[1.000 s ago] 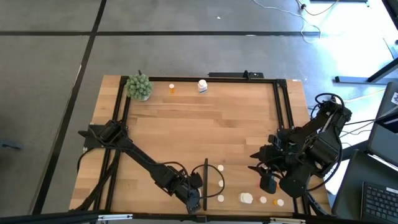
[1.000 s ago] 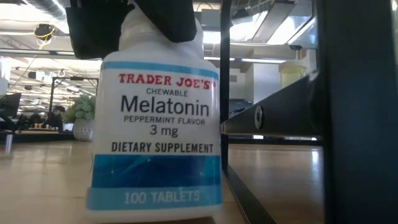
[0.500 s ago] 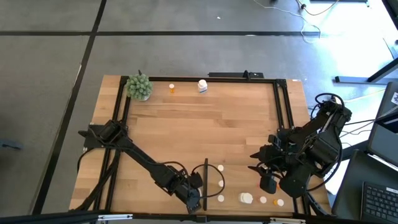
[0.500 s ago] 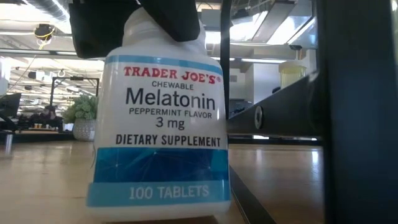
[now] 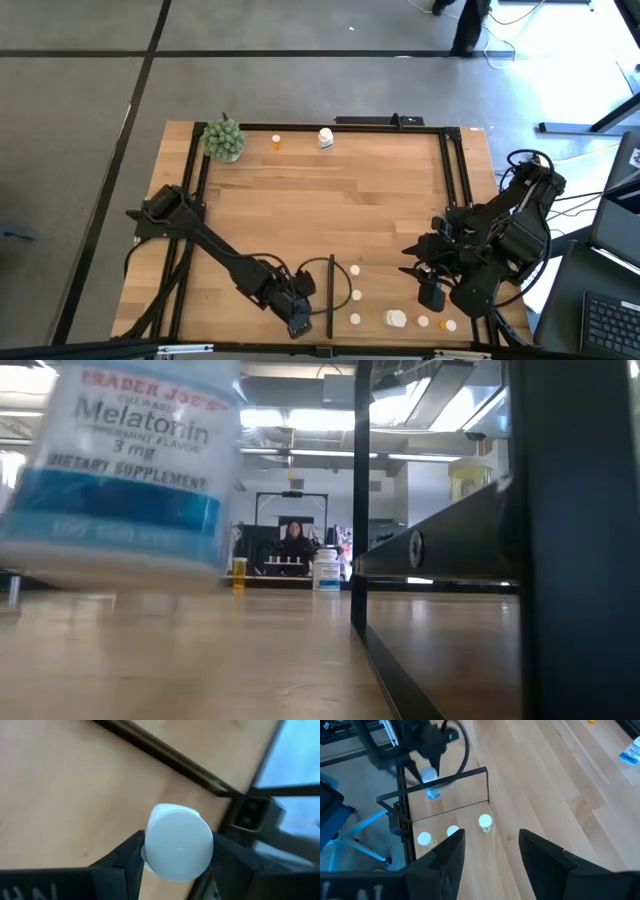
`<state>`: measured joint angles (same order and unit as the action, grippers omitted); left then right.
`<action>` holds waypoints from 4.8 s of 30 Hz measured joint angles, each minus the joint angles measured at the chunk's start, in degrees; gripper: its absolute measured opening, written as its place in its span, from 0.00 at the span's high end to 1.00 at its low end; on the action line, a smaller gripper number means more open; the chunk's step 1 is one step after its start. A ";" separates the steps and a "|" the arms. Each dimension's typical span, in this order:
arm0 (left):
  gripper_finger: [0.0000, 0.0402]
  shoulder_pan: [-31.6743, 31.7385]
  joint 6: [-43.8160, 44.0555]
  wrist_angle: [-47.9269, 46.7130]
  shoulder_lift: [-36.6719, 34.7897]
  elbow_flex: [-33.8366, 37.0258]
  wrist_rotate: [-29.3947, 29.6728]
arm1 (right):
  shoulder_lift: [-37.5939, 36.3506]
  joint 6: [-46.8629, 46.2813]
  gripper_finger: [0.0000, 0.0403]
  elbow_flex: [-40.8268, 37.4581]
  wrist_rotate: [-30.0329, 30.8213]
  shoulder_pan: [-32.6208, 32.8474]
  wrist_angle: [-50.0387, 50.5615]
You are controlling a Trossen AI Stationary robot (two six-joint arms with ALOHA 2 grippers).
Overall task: Pick and place medicine bottles onto shelf by color
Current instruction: Put the bottom supplement bottle on the shelf aligned with the other supplement bottle
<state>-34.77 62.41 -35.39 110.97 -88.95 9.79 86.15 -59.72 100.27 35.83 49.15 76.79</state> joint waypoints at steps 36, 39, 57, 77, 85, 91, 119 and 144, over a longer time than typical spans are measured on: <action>0.56 21.96 -26.23 -3.22 -26.81 -0.04 2.15 | 0.00 0.90 0.53 0.00 0.04 -0.01 -2.81; 0.56 24.82 -28.92 1.41 -26.81 -0.04 1.61 | 0.00 4.28 0.53 0.00 1.00 0.00 -2.70; 0.56 29.98 -34.93 6.10 -26.79 -0.04 1.66 | 0.02 12.44 0.53 -0.67 14.05 -4.37 -3.25; 0.56 27.04 -37.48 6.08 -26.77 -0.06 4.70 | 0.41 38.01 0.59 -1.10 -10.74 -21.81 -11.33; 0.56 27.07 -37.50 6.05 -26.77 -0.06 4.70 | 0.78 48.71 0.46 -1.11 -12.96 -24.71 -15.35; 0.56 26.72 -37.52 5.99 -26.75 -0.06 4.72 | 1.82 49.53 0.37 -1.11 -9.79 -28.32 -16.64; 0.56 24.81 -37.63 6.11 -26.72 -0.10 5.81 | 6.40 58.82 0.36 -1.11 -30.97 -39.82 -27.33; 0.56 24.77 -37.94 5.51 -26.72 -0.10 5.59 | 7.80 61.53 0.57 -1.11 -31.85 -39.82 -29.33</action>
<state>-10.00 24.47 -29.89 84.25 -89.06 15.38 93.95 1.80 99.15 3.99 9.32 47.46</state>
